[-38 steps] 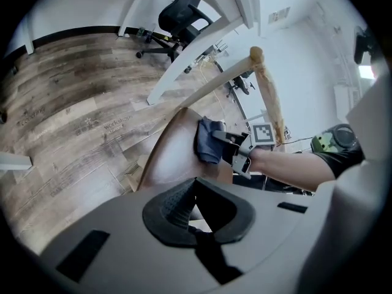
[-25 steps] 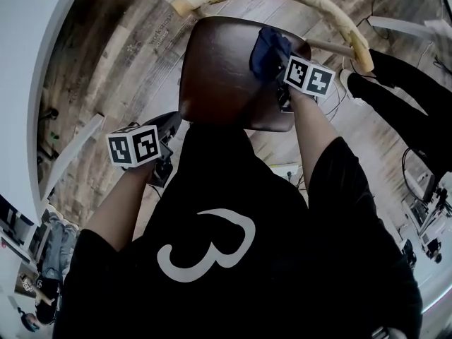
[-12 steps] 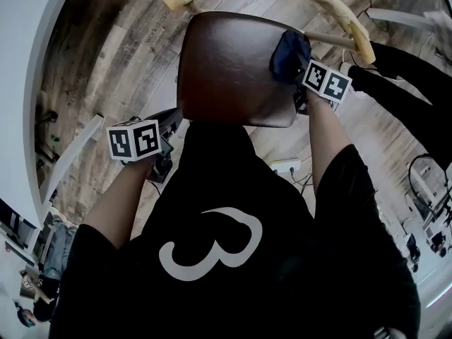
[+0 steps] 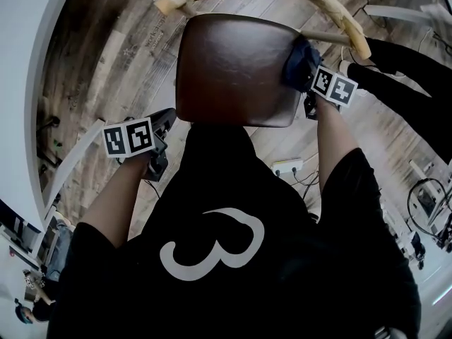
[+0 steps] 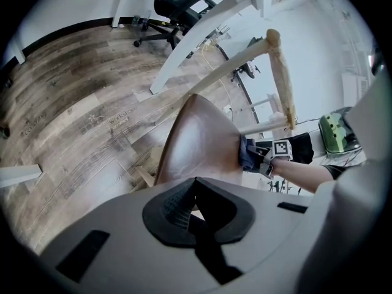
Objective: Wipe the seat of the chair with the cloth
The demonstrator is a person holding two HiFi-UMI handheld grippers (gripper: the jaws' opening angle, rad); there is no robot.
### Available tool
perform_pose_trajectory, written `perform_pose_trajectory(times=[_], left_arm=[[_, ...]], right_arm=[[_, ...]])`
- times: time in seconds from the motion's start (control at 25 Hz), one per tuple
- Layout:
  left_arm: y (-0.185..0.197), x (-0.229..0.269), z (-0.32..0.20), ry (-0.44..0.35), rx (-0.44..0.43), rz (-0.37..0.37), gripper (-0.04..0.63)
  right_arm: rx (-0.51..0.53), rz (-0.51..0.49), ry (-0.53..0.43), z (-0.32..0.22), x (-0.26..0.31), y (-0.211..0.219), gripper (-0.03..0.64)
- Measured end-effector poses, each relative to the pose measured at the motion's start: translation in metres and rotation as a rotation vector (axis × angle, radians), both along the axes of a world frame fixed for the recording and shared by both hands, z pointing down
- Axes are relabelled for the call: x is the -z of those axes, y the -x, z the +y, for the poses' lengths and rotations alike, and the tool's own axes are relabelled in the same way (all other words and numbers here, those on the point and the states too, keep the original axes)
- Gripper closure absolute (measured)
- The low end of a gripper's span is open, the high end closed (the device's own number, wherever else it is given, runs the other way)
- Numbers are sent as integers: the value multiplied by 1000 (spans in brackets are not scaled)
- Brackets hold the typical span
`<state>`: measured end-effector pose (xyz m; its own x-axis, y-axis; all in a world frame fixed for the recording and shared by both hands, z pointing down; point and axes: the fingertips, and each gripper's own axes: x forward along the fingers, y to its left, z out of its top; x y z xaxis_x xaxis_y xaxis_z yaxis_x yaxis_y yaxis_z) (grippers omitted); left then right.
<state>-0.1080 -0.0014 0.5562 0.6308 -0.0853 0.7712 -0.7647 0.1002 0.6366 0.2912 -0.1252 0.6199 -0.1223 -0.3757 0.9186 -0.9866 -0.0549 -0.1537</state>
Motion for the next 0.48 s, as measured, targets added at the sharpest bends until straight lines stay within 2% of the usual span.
perform_pose_trajectory(times=[0.16, 0.36, 0.48], left_arm=[[8, -5, 3, 4, -15, -31, 583], [15, -10, 9, -3, -35, -53, 583], [16, -9, 8, -17, -27, -47, 582]], right_arm=[[-25, -55, -51, -7, 15, 11, 546], [-186, -254, -180, -16, 56, 40, 546], [-217, -340, -215, -14, 76, 66, 546]])
